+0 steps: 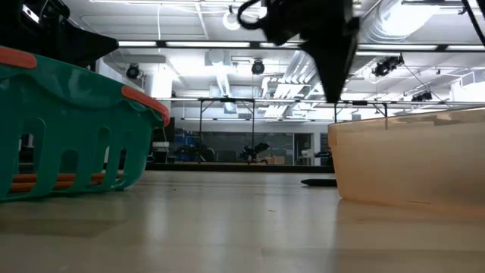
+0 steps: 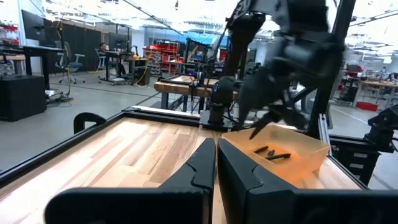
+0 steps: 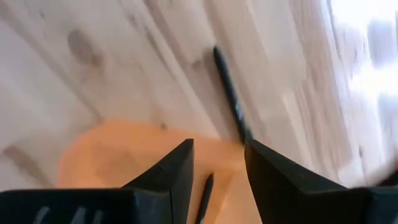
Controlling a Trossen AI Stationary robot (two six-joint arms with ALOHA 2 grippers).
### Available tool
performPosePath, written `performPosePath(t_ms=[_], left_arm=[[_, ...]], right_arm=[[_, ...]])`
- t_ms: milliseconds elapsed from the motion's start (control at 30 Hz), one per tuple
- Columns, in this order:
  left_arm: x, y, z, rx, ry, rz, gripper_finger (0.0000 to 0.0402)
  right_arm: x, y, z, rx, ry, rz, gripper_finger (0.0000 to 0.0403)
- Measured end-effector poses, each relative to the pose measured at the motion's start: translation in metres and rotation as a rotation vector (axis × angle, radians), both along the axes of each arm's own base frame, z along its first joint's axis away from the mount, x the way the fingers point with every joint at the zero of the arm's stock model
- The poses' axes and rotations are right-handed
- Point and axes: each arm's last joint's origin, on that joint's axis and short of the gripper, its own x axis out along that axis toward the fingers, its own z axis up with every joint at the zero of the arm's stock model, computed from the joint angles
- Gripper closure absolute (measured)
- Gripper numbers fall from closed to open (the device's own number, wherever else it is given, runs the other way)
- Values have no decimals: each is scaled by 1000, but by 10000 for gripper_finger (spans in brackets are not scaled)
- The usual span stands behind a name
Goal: Sort pens & pencils
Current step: Put the black pen into the orange bin
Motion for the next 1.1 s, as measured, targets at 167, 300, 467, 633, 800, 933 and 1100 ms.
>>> performPosePath(t_ms=[167, 300, 467, 633, 800, 933, 1100], left_arm=[[0, 0, 0, 0, 0, 0, 397], [0, 0, 0, 0, 0, 0, 396], [0, 0, 0, 0, 0, 0, 396], [0, 0, 0, 0, 0, 0, 396], [0, 0, 0, 0, 1, 0, 396], [0, 0, 0, 0, 0, 0, 397], [0, 0, 0, 0, 0, 0, 396]], right_arm=[[12, -37, -15, 97, 0, 15, 268], [14, -60, -33, 152, 12, 1, 268], [12, -77, -49, 202, 33, 2, 259], [11, -82, -65, 240, 16, 48, 232], [8, -83, -82, 277, 9, 120, 218], [4, -86, -94, 295, 3, 148, 219], [2, -93, -105, 285, -16, 178, 232]])
